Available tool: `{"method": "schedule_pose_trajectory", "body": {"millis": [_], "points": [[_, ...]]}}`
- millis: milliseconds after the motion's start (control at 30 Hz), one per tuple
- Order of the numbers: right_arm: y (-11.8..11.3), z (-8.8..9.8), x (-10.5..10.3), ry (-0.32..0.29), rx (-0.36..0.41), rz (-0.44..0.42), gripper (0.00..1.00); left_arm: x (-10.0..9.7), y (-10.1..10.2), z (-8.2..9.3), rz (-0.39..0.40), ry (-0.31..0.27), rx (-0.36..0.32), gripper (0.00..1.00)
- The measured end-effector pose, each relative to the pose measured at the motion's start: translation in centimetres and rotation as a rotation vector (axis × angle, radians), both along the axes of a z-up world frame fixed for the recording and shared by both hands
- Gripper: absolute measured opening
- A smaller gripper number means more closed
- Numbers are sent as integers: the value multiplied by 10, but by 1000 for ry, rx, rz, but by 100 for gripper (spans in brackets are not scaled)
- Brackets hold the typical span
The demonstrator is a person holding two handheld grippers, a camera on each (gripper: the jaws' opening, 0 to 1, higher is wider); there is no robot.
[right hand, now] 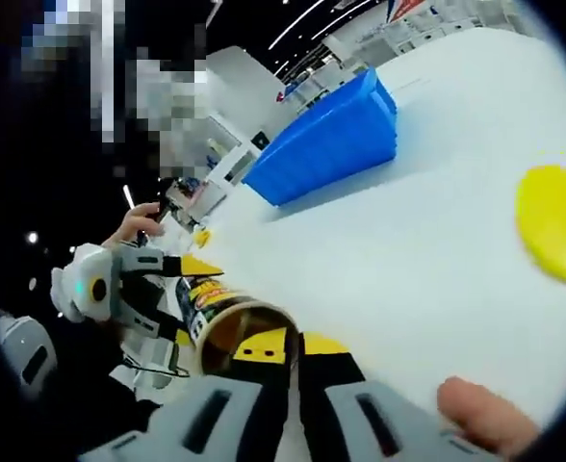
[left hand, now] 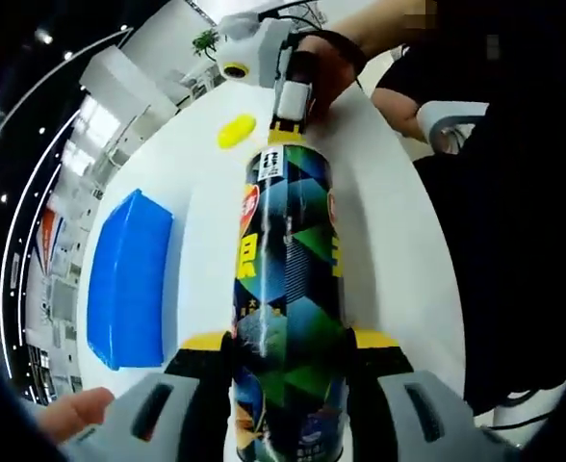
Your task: Open the lid of the chip container on the table, take out the chips, place them into the box in front of the container, and close the lid
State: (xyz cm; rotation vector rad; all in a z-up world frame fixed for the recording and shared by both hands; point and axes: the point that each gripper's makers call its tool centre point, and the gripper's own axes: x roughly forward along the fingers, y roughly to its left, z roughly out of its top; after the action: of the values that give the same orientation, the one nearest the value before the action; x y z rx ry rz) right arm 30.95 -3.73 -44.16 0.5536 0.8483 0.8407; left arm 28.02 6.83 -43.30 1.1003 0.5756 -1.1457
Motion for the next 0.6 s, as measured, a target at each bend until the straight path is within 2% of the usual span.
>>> {"method": "schedule_pose_trajectory", "body": {"millis": [133,200,267,367,467,533,600], "points": [[4,23,-10,79,186,51,1,3,-2,2,-2,-4,-4,47],[-3,22,-8,75,177,52,1,2,-2,2,-2,-10,-2,47],[-2,26,-14,98,211,92,2,1,-1,2,-1,-17,2,47],[0,27,-15,96,212,102,7,3,-1,2,0,-25,4,47],[3,25,-12,107,200,114,7,4,-2,2,1,-31,2,47],[5,20,-7,127,183,110,7,4,-1,2,1,-36,2,47],[5,21,-8,182,203,114,5,4,-1,1,4,-38,3,48]]}}
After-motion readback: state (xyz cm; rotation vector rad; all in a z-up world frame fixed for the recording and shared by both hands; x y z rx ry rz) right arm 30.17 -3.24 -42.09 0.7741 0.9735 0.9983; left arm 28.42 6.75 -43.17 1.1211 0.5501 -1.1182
